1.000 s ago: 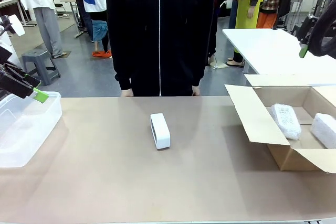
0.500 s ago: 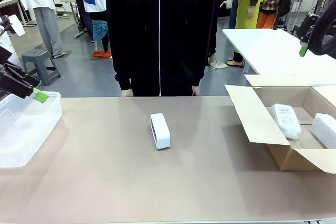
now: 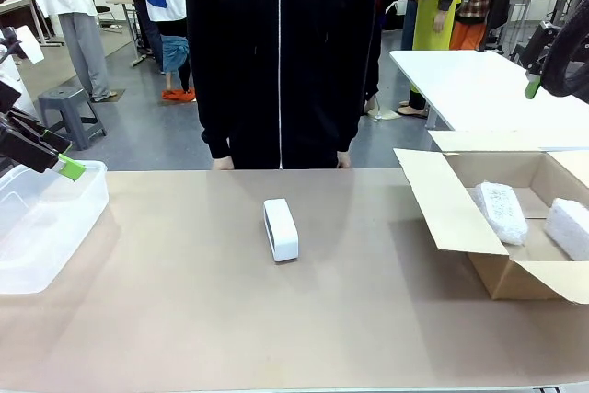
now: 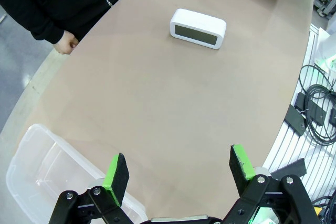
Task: Separate and place wrapped and unwrapped clocks.
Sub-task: If the picked Digital clock is wrapped, place it in the Package Box ; if not, place it in the Organizing box, then pick up the Digital clock indicated by the person.
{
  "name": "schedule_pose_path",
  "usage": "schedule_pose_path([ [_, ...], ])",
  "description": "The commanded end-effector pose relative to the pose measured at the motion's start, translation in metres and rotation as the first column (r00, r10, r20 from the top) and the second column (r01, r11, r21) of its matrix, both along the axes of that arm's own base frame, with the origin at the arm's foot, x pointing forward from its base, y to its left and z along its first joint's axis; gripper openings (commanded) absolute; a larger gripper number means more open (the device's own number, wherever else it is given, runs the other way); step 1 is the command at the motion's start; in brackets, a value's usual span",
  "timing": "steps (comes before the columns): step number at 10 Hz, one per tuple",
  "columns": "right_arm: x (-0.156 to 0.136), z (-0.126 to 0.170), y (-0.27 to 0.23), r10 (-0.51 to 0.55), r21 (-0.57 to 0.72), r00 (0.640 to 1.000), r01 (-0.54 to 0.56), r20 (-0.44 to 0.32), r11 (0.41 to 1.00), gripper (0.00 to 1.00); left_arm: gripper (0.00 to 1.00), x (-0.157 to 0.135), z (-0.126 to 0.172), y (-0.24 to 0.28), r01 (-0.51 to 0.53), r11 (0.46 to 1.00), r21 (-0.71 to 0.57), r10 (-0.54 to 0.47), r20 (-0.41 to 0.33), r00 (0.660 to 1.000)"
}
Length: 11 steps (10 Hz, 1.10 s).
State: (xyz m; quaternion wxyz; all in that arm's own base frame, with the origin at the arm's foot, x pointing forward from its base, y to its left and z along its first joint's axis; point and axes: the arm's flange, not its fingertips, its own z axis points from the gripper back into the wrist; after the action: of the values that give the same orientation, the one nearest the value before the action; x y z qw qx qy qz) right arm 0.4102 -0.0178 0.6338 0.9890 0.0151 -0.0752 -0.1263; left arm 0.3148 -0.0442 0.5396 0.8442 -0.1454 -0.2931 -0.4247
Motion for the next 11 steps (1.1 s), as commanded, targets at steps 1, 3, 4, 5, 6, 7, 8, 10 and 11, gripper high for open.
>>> schedule_pose_path([
  [1, -0.0006, 0.0006, -0.0009, 0.006, 0.001, 1.000, -0.006, 0.001, 1.000, 1.00, 1.00, 0.0011, -0.0010, 0.0013, 0.018, 1.000, -0.007, -0.018, 0.005, 1.000],
  [3, -0.0006, 0.0006, -0.0009, 0.006, 0.001, 1.000, -0.006, 0.001, 1.000, 1.00, 1.00, 0.0011, -0.0010, 0.0013, 0.018, 1.000, -0.007, -0.018, 0.005, 1.000],
  [4, -0.0006, 0.0006, -0.0009, 0.006, 0.001, 1.000, -0.006, 0.001, 1.000, 1.00, 1.00, 0.0011, -0.0010, 0.0013, 0.018, 1.000, -0.007, -0.018, 0.005, 1.000],
  [5, -0.0006, 0.0006, -0.0009, 0.006, 0.001, 1.000, -0.006, 0.001, 1.000, 1.00, 1.00, 0.0011, -0.0010, 0.0013, 0.018, 1.000, -0.007, -0.018, 0.005, 1.000],
  [6, -0.0006, 0.0006, -0.0009, 0.006, 0.001, 1.000, -0.006, 0.001, 1.000, 1.00, 1.00, 0.0011, -0.0010, 0.0013, 0.018, 1.000, -0.007, -0.018, 0.005, 1.000],
  [7, -0.0006, 0.0006, -0.0009, 0.006, 0.001, 1.000, -0.006, 0.001, 1.000, 1.00, 1.00, 0.0011, -0.0010, 0.0013, 0.018, 1.000, -0.007, -0.018, 0.005, 1.000],
  [8, -0.0006, 0.0006, -0.0009, 0.006, 0.001, 1.000, -0.006, 0.001, 1.000, 1.00, 1.00, 0.0011, -0.0010, 0.0013, 0.018, 1.000, -0.007, -0.018, 0.005, 1.000],
  [10, -0.0006, 0.0006, -0.0009, 0.006, 0.001, 1.000, -0.006, 0.001, 1.000, 1.00, 1.00, 0.0011, -0.0010, 0.0013, 0.018, 1.000, -0.007, -0.018, 0.005, 1.000],
  [11, -0.0006, 0.0006, -0.0009, 0.006, 0.001, 1.000, -0.006, 0.001, 1.000, 1.00, 1.00, 0.0011, -0.0010, 0.0013, 0.018, 1.000, -0.007, -0.018, 0.005, 1.000],
])
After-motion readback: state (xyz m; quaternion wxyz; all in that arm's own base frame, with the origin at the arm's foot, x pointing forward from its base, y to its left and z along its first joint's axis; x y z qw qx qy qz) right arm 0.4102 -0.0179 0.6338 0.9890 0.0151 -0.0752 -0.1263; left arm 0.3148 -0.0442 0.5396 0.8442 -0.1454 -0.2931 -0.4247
